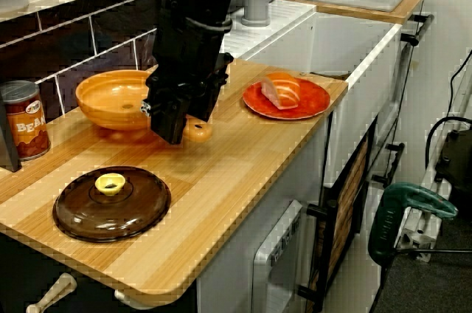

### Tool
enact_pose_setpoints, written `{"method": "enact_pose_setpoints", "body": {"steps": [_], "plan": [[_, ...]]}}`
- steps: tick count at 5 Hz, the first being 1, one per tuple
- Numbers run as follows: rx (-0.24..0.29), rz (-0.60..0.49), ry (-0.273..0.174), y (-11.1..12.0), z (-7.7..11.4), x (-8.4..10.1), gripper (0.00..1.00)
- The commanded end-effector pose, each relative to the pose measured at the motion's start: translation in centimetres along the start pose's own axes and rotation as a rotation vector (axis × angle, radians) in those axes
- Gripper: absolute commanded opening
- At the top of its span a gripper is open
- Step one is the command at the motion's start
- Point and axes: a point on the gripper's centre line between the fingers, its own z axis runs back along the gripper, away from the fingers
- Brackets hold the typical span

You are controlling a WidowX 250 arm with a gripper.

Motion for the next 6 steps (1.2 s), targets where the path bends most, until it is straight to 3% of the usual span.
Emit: {"method": "enact_pose_setpoints", "body": {"steps": [1, 4, 5, 6], "plan": [[0.006, -0.053, -0.022, -0.6, 0.8, -0.2, 0.00], [0.036, -0.115, -0.028, -3.2, 0.2, -1.1, 0.00], [0.046, -0.118, -0.025, -3.3, 0.2, -1.2, 0.65], [0.043, -0.110, -0.026, -2.9, 0.6, -1.1, 1.00]]}}
